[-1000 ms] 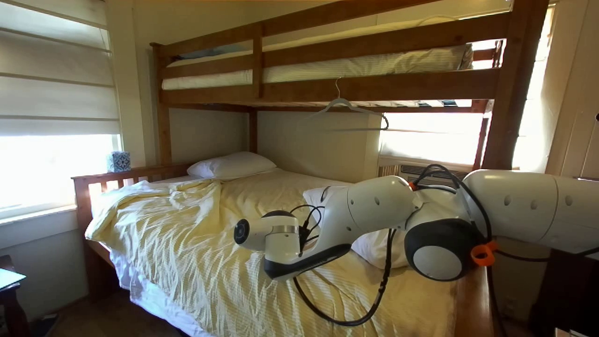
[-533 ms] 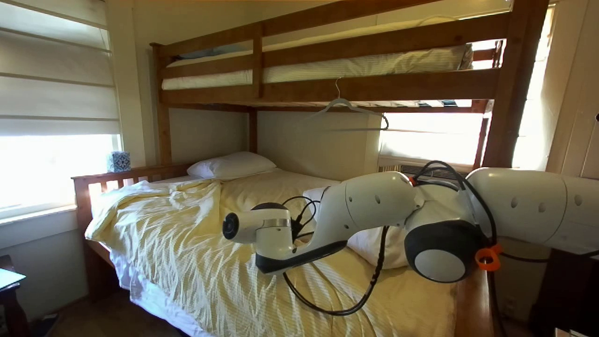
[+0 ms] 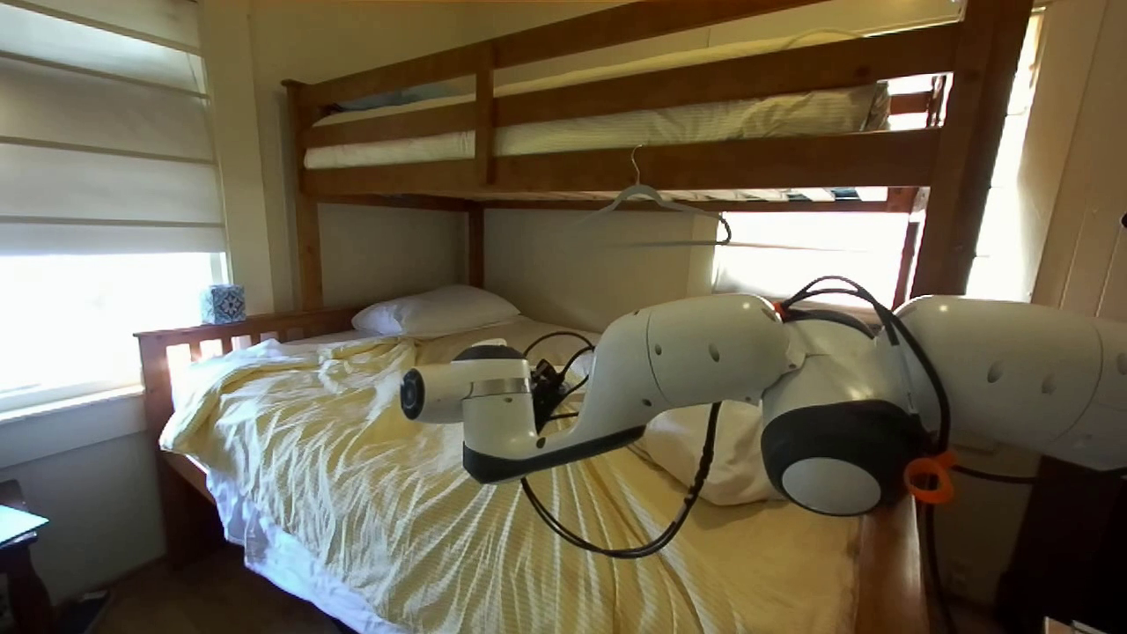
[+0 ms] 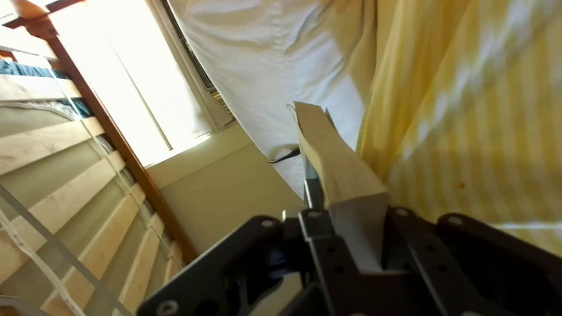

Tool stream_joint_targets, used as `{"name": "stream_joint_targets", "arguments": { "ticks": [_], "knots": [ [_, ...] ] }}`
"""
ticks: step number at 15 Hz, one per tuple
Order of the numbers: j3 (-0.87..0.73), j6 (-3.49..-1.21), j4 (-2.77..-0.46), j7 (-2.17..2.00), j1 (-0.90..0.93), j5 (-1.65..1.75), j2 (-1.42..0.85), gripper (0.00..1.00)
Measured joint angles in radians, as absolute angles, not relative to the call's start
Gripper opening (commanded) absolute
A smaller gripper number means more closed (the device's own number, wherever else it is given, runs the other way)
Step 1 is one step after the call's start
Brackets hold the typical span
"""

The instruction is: Put the book on the pillow in front.

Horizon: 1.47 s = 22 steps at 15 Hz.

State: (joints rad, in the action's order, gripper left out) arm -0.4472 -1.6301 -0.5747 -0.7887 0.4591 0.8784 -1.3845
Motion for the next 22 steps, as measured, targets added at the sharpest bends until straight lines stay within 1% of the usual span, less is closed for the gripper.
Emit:
{"name": "stream_joint_targets", "arguments": {
  "ticks": [4,12,16,18,22],
  "knots": [
    [-0.421,-1.618,-0.593,-0.770,0.452,0.854,-1.356,0.06],
    [-0.241,-1.875,-0.650,-0.732,0.469,0.828,-1.351,0.06],
    [-0.151,-1.963,-0.652,-0.660,0.473,0.823,-1.346,0.06],
    [-0.170,-1.933,-0.652,-0.673,0.480,0.841,-1.339,0.06],
    [-0.287,-1.875,-0.659,-0.718,0.484,0.903,-1.296,0.06]
  ]
}}
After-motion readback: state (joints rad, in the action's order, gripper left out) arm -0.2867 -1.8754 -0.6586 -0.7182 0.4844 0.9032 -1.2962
